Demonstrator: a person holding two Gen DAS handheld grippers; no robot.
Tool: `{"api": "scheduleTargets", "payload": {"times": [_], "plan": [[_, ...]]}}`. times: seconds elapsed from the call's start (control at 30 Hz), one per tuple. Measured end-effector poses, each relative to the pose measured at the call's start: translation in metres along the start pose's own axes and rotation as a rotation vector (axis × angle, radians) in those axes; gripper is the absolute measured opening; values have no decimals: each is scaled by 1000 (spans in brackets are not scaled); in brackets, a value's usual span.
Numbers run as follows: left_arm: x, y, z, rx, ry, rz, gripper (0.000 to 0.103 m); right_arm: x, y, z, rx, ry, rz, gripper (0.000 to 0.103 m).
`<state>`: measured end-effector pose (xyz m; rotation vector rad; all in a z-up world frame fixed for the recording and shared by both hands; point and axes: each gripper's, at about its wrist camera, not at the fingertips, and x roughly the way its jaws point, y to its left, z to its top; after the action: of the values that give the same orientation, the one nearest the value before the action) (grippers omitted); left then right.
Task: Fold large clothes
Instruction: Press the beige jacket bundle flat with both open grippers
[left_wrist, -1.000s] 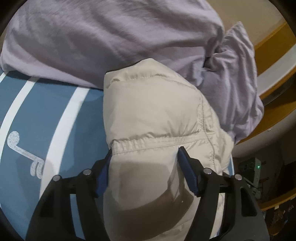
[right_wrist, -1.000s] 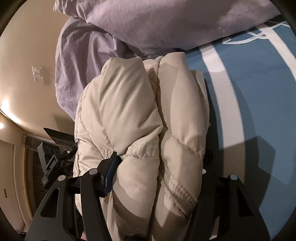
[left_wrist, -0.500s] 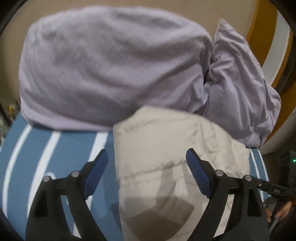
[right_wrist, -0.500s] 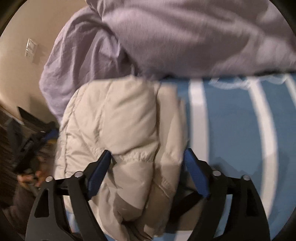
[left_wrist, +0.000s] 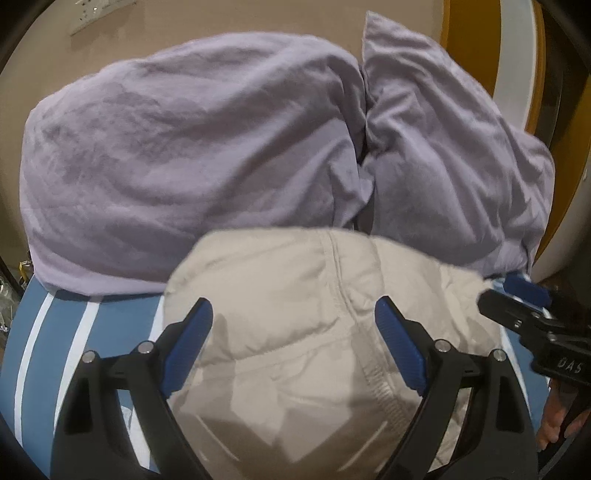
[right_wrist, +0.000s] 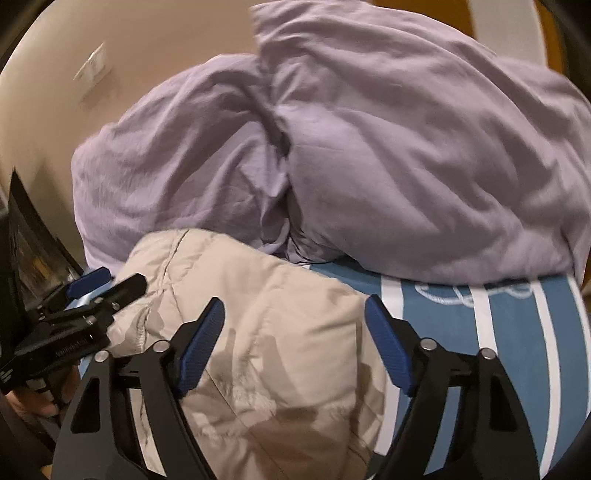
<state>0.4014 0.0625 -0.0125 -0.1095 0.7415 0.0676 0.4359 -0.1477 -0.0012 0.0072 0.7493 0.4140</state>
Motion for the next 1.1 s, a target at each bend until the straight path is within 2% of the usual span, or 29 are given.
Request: {"api": "scheduleTargets", "payload": {"times": [0.2, 1.1], "plan": [[7, 4, -10, -4, 2, -10, 90, 16, 8, -14, -55, 18, -27, 70], [23, -6, -21, 47, -5, 7, 96, 35, 0, -41, -13, 0, -42, 73]]}}
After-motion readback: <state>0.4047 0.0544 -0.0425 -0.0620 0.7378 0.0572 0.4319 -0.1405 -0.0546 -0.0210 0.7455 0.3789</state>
